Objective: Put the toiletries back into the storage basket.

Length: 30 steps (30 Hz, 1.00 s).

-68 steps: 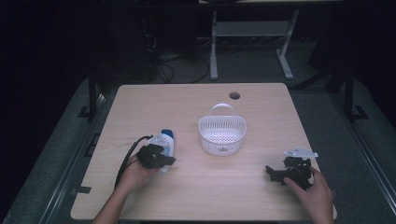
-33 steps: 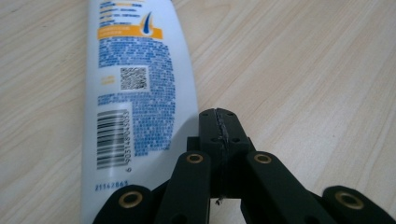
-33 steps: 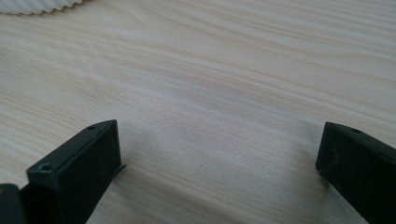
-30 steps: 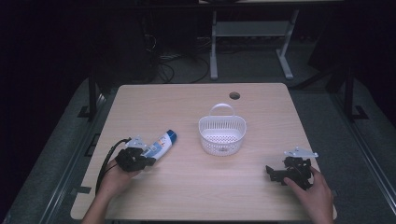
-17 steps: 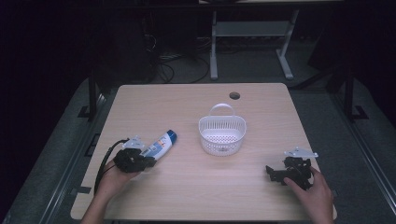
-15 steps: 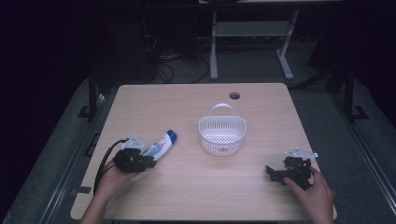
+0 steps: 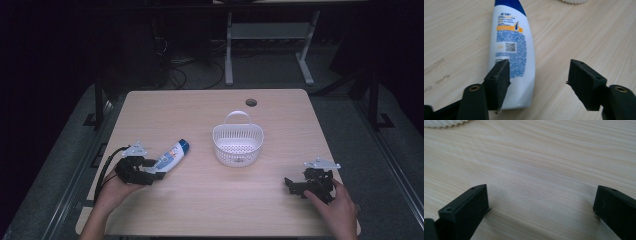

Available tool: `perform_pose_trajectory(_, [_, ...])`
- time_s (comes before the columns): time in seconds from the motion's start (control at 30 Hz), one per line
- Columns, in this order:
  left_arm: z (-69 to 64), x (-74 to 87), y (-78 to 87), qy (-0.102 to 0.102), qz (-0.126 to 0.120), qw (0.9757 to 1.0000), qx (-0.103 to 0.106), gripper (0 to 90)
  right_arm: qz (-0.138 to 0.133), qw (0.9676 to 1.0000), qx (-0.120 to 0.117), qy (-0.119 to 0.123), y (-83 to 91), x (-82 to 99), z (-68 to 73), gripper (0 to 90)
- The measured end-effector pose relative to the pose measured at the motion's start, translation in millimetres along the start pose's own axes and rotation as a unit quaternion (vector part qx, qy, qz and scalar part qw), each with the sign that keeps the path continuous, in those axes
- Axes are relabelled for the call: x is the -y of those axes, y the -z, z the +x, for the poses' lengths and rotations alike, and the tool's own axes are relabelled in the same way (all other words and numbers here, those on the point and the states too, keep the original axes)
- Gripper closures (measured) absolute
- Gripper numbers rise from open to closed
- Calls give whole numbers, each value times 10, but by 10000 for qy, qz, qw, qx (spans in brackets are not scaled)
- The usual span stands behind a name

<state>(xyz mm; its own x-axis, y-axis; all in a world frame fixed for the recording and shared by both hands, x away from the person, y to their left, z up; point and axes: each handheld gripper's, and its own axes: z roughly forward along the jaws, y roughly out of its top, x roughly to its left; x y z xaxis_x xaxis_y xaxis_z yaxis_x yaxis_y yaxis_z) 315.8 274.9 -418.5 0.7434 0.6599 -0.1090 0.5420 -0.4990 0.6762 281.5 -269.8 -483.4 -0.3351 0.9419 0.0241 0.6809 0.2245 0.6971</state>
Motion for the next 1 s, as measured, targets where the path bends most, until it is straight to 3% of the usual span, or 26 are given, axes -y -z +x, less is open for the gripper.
perform_pose_trajectory(0.33, [94,-104,12,-16,35,9999,-158,189,-1,10000,0,1,0,0,0,0])
perform_pose_trajectory(1.0, [307,-452,11,-4,187,9993,-311,184,-1,10000,0,0,0,0,-1,0])
